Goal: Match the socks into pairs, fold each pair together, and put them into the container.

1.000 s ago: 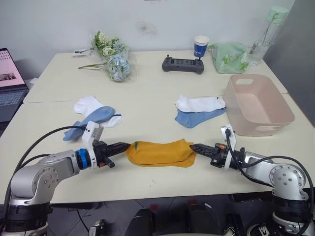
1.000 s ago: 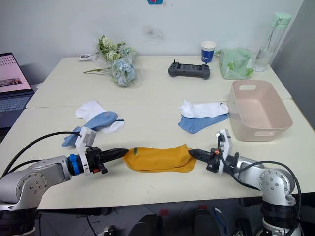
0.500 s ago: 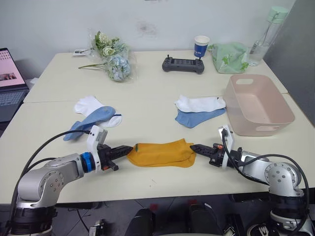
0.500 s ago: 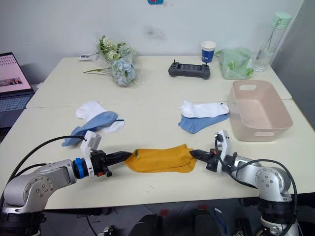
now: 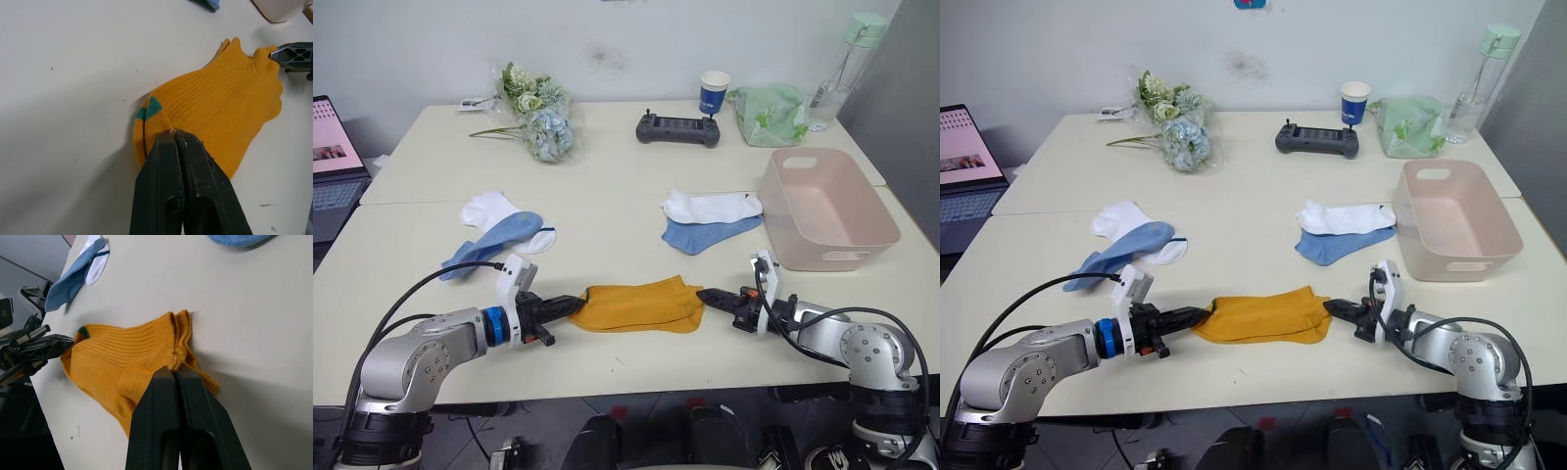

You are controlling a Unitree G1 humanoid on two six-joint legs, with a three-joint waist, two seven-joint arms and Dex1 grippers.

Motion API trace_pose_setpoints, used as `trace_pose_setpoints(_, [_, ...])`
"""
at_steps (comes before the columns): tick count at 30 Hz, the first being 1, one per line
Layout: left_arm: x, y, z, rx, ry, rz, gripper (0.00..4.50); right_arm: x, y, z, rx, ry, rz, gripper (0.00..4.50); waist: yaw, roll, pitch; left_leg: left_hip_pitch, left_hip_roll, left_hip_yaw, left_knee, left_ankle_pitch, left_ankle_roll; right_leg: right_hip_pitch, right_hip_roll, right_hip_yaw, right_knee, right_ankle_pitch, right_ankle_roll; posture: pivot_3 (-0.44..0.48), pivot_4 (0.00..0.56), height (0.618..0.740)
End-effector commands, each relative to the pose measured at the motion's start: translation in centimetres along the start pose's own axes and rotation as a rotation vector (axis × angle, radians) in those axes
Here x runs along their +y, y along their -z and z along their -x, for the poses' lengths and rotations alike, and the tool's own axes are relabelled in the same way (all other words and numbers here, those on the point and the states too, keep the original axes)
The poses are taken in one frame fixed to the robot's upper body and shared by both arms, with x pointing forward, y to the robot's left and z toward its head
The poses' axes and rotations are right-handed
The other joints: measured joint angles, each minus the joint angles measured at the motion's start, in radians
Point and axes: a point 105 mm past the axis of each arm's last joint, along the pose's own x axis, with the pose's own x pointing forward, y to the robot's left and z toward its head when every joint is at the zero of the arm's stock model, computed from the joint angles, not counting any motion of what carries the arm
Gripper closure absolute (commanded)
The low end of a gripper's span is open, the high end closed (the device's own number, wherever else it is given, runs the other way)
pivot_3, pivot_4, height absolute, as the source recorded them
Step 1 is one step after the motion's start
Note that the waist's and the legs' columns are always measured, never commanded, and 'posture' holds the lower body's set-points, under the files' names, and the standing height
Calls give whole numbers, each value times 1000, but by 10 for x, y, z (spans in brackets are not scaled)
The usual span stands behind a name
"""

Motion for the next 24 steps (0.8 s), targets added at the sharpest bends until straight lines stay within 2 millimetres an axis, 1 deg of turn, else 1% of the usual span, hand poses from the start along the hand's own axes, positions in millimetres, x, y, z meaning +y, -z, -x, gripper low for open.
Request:
trace_pose_setpoints(1, [-6,-4,0,0,22,-57,4466,11,-9,4,-36,-55,8,4500,0,0,0,0,0,0,0,0,0,0,0,0,0,0,0,0,150,740])
trace_pose_setpoints(7, [-6,-3,-1,-2,25,-60,4466,13,-15,12,-39,-68,-6,4500,0,0,0,0,0,0,0,0,0,0,0,0,0,0,0,0,150,740])
trace_pose_setpoints(12, [-6,-2,-2,-4,24,-61,4466,9,-8,10,-4,-36,30,4500,0,0,0,0,0,0,0,0,0,0,0,0,0,0,0,0,150,740])
trace_pose_setpoints(13, [-6,-2,-2,-4,24,-62,4500,9,-7,9,-4,-34,33,4161,0,0,0,0,0,0,0,0,0,0,1,0,0,0,0,0,150,740])
trace_pose_setpoints(14, [-6,-2,-2,-5,24,-62,4500,10,-7,8,-6,-36,34,4061,0,0,0,0,0,0,0,0,0,0,1,0,0,0,0,0,150,740])
trace_pose_setpoints(16, [-6,-2,-2,-6,24,-63,4500,11,-8,7,-8,-37,35,3547,0,0,0,0,0,0,0,0,0,0,1,0,0,0,0,0,150,740])
trace_pose_setpoints(19, [-6,-2,-1,-6,22,-64,4500,12,-6,9,-5,-43,27,2546,0,0,0,0,0,0,0,0,0,0,1,0,0,0,0,0,150,740])
trace_pose_setpoints(24, [-6,-1,-1,-5,21,-65,4500,13,0,15,13,-68,19,2546,1,0,0,0,0,0,0,0,0,0,1,0,0,0,0,0,150,740])
